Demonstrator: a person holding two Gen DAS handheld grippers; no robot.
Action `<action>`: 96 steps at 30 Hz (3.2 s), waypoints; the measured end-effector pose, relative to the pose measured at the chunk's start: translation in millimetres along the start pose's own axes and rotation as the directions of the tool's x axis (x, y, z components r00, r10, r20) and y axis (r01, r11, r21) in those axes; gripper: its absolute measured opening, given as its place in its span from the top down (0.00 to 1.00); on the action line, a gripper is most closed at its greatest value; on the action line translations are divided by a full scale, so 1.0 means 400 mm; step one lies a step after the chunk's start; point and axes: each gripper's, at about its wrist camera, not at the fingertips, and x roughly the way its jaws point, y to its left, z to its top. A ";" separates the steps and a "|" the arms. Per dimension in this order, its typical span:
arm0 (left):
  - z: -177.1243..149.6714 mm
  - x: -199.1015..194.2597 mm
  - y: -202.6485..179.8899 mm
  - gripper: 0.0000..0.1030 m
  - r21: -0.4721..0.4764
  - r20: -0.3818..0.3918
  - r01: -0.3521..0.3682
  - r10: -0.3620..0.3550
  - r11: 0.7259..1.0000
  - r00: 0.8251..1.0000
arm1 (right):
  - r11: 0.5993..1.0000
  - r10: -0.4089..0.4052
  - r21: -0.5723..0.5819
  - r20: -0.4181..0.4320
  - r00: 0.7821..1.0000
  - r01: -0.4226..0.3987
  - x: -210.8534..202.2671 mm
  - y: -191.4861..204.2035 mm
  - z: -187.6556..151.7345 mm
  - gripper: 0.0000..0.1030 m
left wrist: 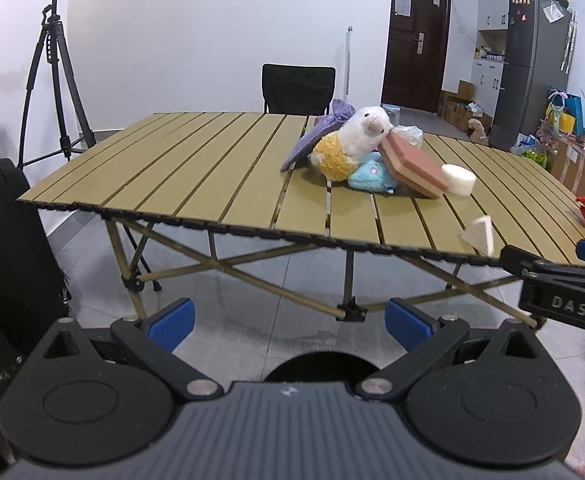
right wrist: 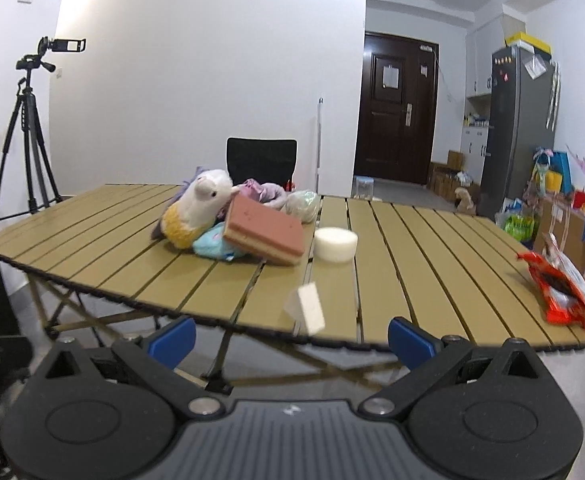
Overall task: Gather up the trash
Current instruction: 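Grasp the small white paper scrap on the table with the right tool, then grasp the purple drawstring pouch from the pile with the left tool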
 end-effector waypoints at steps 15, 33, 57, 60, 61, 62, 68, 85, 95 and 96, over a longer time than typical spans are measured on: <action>0.082 0.166 -0.016 0.00 0.014 0.000 0.002 -0.002 1.000 1.000 | 0.997 0.060 -0.037 -0.063 0.996 -0.062 0.294 -0.006 -0.008 0.37; 0.199 0.256 0.022 0.00 -0.039 0.066 -0.029 0.032 0.999 0.997 | 0.990 0.090 0.107 -0.006 0.996 -0.089 0.345 -0.069 0.028 0.80; 0.391 0.545 -0.052 0.00 0.231 0.147 -0.053 0.019 0.971 0.989 | 0.904 -0.014 0.426 0.110 0.994 -0.034 0.462 -0.183 0.113 0.80; 0.403 0.564 -0.056 0.00 0.247 0.155 -0.038 -0.001 0.968 0.988 | 0.898 -0.027 0.438 0.119 0.992 -0.028 0.472 -0.197 0.121 0.80; 0.405 0.571 -0.058 0.00 0.251 0.154 -0.032 -0.007 0.968 0.988 | 0.896 -0.029 0.444 0.120 0.992 -0.028 0.477 -0.200 0.121 0.80; 0.407 0.577 -0.059 0.00 0.255 0.155 -0.029 -0.012 0.967 0.988 | 0.894 -0.029 0.447 0.120 0.992 -0.028 0.481 -0.201 0.122 0.80; 0.426 0.625 -0.055 0.00 0.254 0.141 -0.013 -0.023 0.967 0.990 | 0.894 -0.028 0.447 0.109 0.994 -0.024 0.502 -0.189 0.117 0.80; 0.469 0.722 -0.001 0.00 0.153 0.047 0.193 -0.202 0.969 0.978 | 0.897 -0.036 0.442 0.103 0.994 -0.014 0.514 -0.183 0.116 0.80; 0.467 0.773 0.016 0.66 -0.004 -0.001 0.395 -0.395 0.919 0.919 | 0.900 -0.036 0.436 0.100 0.994 -0.011 0.517 -0.178 0.117 0.80; 0.465 0.770 0.016 0.71 0.002 0.008 0.385 -0.385 0.923 0.923 | 0.900 -0.036 0.436 0.100 0.994 -0.012 0.516 -0.179 0.116 0.80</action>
